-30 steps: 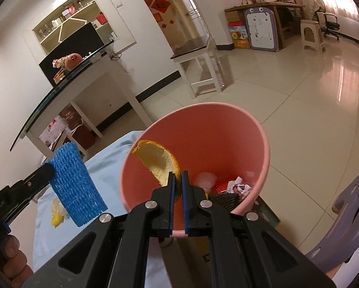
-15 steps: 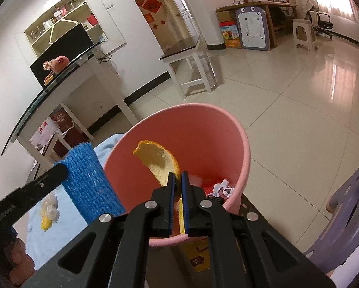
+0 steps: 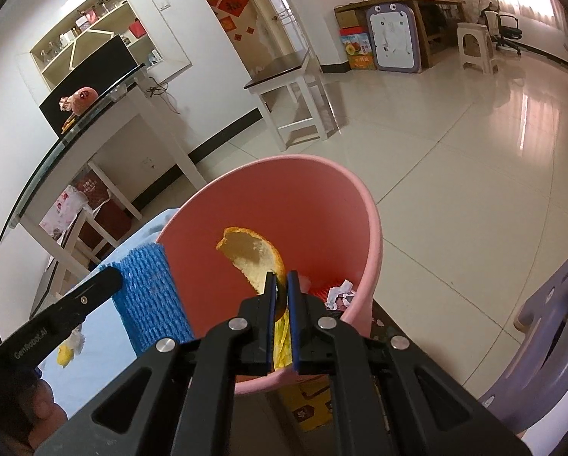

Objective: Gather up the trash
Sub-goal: 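Carry the blue net and orange peel over the pink bucket and open both tools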

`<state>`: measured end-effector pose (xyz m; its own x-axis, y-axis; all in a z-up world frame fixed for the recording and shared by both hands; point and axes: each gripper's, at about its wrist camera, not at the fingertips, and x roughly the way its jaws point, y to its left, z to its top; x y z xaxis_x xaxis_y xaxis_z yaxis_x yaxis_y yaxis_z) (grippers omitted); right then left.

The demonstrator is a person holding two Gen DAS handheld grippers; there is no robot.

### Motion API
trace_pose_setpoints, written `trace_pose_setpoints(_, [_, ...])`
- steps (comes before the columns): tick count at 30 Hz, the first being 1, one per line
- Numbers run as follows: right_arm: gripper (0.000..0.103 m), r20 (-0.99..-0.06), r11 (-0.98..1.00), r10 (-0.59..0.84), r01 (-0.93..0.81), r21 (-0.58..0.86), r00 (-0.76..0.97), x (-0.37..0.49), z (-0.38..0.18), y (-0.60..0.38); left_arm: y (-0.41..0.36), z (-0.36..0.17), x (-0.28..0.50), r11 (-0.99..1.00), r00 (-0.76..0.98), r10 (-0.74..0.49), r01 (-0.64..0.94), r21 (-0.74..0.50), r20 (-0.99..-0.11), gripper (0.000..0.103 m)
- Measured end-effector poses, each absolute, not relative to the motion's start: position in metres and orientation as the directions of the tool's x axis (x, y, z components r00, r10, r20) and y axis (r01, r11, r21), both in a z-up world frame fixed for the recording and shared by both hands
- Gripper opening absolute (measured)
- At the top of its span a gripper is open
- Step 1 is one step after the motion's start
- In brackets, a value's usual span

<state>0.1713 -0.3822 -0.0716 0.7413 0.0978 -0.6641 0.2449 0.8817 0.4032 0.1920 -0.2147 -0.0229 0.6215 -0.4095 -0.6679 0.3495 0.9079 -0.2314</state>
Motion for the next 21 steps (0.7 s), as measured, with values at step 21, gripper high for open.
trace_pose_setpoints(21, [0.024, -0.651, 0.882, 0.098, 0.237, 0.407, 0.753, 0.163, -0.067, -0.38, -0.203, -0.023, 0.184, 0.904, 0.612, -0.425, 0.328, -0.275, -0.668, 0.032])
